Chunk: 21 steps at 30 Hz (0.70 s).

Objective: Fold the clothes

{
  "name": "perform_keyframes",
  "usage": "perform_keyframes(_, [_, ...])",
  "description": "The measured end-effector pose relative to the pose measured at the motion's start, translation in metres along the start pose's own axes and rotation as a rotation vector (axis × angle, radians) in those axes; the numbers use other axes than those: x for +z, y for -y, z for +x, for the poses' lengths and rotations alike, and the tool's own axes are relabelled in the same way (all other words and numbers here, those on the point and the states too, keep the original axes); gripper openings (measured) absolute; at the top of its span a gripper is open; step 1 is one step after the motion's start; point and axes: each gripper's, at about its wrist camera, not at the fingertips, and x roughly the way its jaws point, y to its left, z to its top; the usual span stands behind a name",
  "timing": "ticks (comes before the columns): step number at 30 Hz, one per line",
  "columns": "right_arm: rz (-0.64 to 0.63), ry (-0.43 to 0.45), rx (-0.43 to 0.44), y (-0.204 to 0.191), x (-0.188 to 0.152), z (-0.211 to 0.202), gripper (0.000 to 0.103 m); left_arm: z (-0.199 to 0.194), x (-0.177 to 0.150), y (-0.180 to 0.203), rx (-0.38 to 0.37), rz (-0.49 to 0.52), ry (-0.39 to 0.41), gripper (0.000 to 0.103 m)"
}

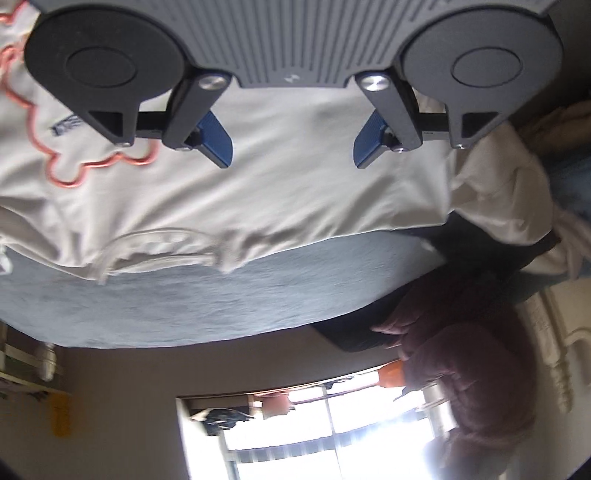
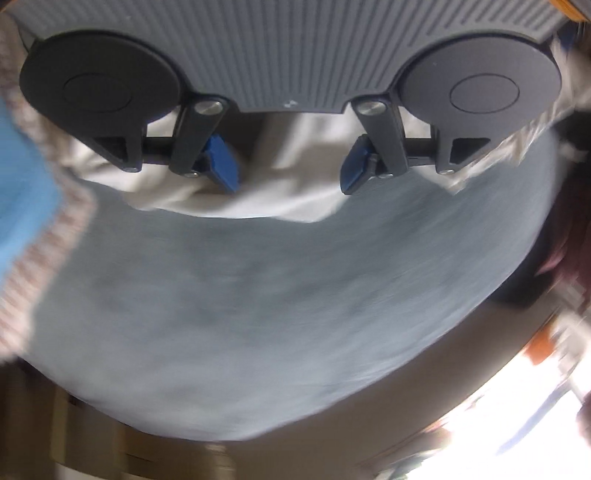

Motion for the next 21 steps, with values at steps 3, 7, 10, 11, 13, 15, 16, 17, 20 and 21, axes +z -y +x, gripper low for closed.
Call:
perform_keyframes(3, [0.108, -0.031, 0.018, 0.020, 0.001, 0.013, 0.066, -0.008, 0.002, 0.023, -0.069, -0.016, -0.040, 0.074])
perform_keyframes(7, [0.189, -0.061, -0.018, 0.030, 0.000, 0.042, 0.068, -0.018, -0.007, 0.047, -0.138, -0.040, -0.092, 0.074])
perform_keyframes(10, [0.323, -0.032, 0.007, 0.045, -0.002, 0.060, 0.068, -0.023, -0.015, 0.053, -0.158, -0.047, -0.118, 0.073])
perform_keyframes(11, [0.355, -0.010, 0.025, 0.049, -0.004, 0.061, 0.059, -0.025, -0.018, 0.054, -0.162, -0.049, -0.124, 0.073])
perform_keyframes(13, [0.381, 0.030, 0.067, 0.054, -0.008, 0.054, 0.015, -0.029, -0.021, 0.050, -0.162, -0.054, -0.127, 0.073])
perform_keyframes(15, [0.374, 0.079, 0.145, 0.055, -0.016, 0.035, 0.007, -0.035, -0.023, 0.044, -0.158, -0.061, -0.126, 0.073])
perform_keyframes(16, [0.344, 0.111, 0.183, 0.053, -0.021, 0.021, 0.006, -0.038, -0.023, 0.041, -0.156, -0.065, -0.124, 0.073])
perform_keyframes(17, [0.314, 0.144, 0.221, 0.051, -0.025, 0.008, 0.005, -0.041, -0.024, 0.037, -0.154, -0.070, -0.122, 0.073])
perform_keyframes(20, [0.091, 0.239, 0.335, 0.025, -0.048, -0.045, 0.005, -0.044, -0.027, 0.027, -0.151, -0.087, -0.120, 0.073])
perform_keyframes(21, [0.006, 0.266, 0.357, 0.014, -0.061, -0.061, 0.005, -0.044, -0.028, 0.024, -0.150, -0.096, -0.120, 0.073])
